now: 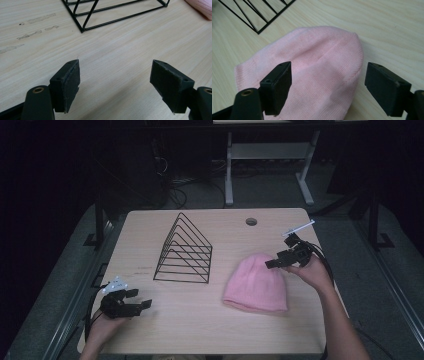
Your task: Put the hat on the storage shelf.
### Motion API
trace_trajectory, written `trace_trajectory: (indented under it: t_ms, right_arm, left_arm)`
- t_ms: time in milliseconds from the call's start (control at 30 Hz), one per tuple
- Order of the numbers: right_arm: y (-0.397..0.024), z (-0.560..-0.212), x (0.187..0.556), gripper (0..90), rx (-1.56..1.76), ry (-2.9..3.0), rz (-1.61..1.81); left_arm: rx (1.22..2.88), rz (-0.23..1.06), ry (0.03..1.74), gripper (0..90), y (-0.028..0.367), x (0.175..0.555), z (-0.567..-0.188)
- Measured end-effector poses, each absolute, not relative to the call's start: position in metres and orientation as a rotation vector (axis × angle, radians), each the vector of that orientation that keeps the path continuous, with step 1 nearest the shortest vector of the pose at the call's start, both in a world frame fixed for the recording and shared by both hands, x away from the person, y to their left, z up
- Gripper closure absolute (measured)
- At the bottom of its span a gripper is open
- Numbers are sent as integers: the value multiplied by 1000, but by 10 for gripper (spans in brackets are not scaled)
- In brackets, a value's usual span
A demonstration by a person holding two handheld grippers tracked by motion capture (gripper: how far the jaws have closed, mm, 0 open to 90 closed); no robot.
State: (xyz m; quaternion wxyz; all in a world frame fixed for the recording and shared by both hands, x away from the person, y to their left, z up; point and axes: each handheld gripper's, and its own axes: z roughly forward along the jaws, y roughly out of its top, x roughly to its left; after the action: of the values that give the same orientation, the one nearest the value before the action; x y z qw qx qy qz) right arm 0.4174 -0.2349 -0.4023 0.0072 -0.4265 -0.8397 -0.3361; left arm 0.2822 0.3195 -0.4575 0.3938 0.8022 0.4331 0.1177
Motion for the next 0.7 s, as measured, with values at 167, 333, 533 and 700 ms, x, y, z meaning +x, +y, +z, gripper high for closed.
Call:
trace_trajectory:
  t_ms: [167,333,533,700]
  right_arm:
    - [-233,-412,428,234,-1360,-2600,-987]
    - [-232,-424,440,304,-1373,-2583,-934]
    - [-228,-432,453,383,-1372,-2537,-913]
    - [-225,-438,458,440,-1361,-2532,-874]
  left_arm:
    - [2036,300,1096,242,318,282,-457]
    - [2040,296,1097,242,319,281,-458]
    - [2018,300,1112,242,321,281,-458]
    - [2013,298,1112,242,323,281,-458]
